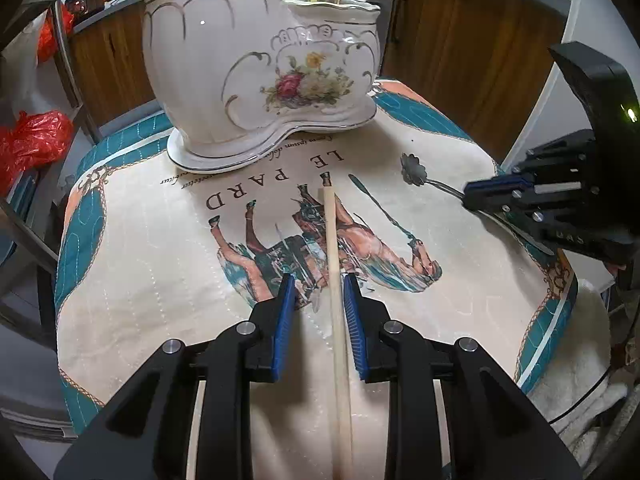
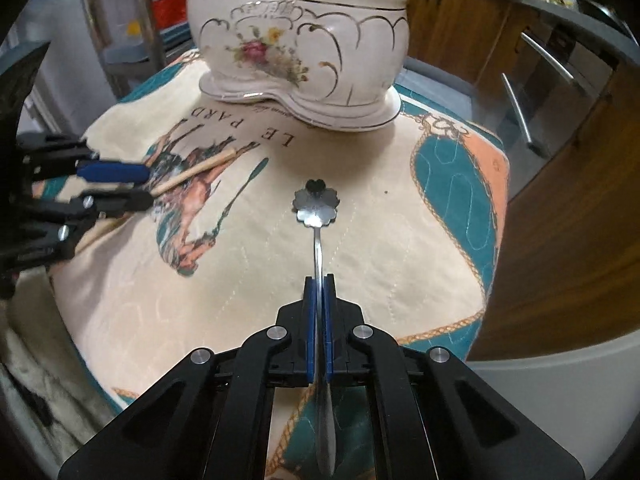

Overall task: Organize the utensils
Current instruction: 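Grasp the last chopstick with the left tool while the right grasps the silver spoon, then lift the chopstick over the large cup while the right tool carries the spoon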

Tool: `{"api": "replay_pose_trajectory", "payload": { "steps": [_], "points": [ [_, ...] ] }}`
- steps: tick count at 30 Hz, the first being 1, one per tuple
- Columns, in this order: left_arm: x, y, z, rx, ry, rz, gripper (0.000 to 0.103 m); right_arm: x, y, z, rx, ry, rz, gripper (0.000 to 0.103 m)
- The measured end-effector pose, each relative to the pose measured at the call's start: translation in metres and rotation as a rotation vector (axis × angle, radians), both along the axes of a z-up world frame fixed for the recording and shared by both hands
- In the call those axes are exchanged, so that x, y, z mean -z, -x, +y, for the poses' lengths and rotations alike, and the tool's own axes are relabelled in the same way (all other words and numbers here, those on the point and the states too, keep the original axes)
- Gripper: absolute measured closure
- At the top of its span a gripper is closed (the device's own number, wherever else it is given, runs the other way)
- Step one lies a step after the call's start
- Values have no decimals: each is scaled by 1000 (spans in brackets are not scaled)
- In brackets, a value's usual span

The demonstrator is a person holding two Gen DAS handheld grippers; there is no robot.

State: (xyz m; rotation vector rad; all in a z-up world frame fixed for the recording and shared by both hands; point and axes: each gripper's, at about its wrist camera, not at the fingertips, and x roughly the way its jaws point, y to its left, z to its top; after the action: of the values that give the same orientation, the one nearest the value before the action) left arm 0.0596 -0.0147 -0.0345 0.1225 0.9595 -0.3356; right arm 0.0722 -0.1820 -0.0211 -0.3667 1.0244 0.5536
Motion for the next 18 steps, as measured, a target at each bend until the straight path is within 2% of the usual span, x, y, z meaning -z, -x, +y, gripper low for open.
{"api": "replay_pose_trajectory", "payload": {
  "steps": [3,7,12,18],
  "points": [
    [1,-2,-4,1,-18,1,80,1,-5,1,25,-32,9,98],
    [3,-7,-12,7,-37,-15,96,1,-8,1,44,-73,-3,99],
    [0,-4,-11,32,-35,-59,97,-4,-3,-5,46,-135,-61,99],
    [-19,12,-2,46,15,-178,97,-25,18,-14,31,-221,-214,99]
  ]
}}
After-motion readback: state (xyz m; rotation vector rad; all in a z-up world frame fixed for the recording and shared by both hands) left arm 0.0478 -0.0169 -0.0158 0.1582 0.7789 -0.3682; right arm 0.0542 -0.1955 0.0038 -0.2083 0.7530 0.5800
